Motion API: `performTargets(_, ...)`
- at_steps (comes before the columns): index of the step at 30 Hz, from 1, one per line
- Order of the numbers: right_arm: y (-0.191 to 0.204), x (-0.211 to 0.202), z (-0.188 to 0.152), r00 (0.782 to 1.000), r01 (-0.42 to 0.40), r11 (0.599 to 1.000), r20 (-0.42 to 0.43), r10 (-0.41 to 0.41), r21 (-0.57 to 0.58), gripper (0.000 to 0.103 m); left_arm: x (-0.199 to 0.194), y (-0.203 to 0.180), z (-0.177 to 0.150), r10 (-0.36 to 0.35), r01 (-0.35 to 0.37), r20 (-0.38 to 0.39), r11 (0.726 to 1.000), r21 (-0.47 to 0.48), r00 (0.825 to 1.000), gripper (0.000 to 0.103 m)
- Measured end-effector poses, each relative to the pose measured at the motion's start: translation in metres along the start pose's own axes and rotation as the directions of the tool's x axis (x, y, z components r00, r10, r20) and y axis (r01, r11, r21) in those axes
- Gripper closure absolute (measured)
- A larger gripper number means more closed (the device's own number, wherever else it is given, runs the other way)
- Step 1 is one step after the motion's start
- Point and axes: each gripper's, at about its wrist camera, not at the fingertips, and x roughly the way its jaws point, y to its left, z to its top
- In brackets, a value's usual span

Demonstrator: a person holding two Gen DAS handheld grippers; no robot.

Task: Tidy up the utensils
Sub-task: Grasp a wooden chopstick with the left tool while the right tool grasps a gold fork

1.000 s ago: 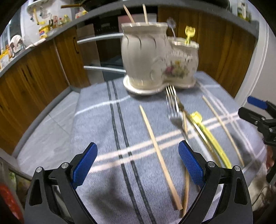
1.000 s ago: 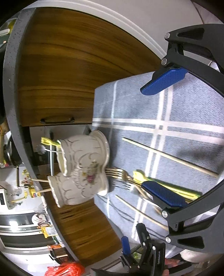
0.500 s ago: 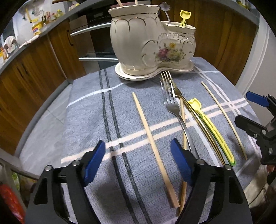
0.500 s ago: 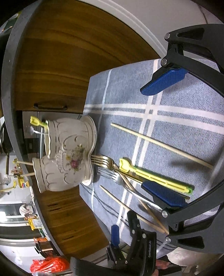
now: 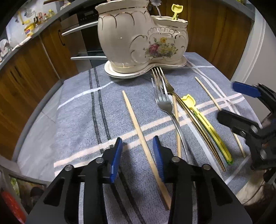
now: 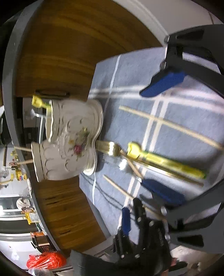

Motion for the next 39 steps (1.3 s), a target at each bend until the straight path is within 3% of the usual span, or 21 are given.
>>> performTargets(5, 0.010, 0.022, 0.015, 0.997, -0.055, 0.998, -0.052, 0.056, 0.022, 0.055, 0.003, -0.001, -0.002, -0.016, 0.016, -0.004, 1.000, 0.013, 1.000, 0.075)
performTargets(10, 0.018, 0.043, 0.027, 0.993, -0.061, 0.998, -0.104, 0.062, 0.003, 0.081, 0.004, 0.003, -0.002, -0.024, 0.024, 0.002, 1.000, 0.013, 1.000, 0.083)
performTargets(19, 0.025, 0.066, 0.037, 0.982, -0.035, 0.998, -0.189, 0.026, -0.044, 0.088, 0.006, 0.005, 0.002, -0.038, 0.038, 0.001, 0.999, 0.020, 0.999, 0.085)
performTargets(27, 0.031, 0.078, 0.045, 0.968, -0.029, 0.995, -0.251, 0.003, -0.099, 0.088, 0.010, 0.003, 0.006, -0.033, 0.034, -0.003, 0.999, 0.035, 0.999, 0.085)
performTargets(30, 0.030, 0.076, 0.045, 0.969, -0.033, 0.995, -0.245, 0.009, -0.094, 0.090, 0.011, 0.002, 0.007, -0.021, 0.021, -0.005, 0.999, 0.038, 1.000, 0.094)
performTargets(31, 0.028, 0.074, 0.044, 0.973, -0.032, 0.996, -0.231, 0.013, -0.078, 0.095, 0.011, 0.003, 0.007, -0.022, 0.022, -0.004, 0.999, 0.037, 1.000, 0.094)
performTargets(39, 0.018, 0.051, 0.038, 0.985, -0.080, 0.997, -0.154, 0.082, 0.017, 0.098, 0.009, 0.009, 0.007, -0.032, 0.032, 0.013, 0.999, 0.008, 0.999, 0.097)
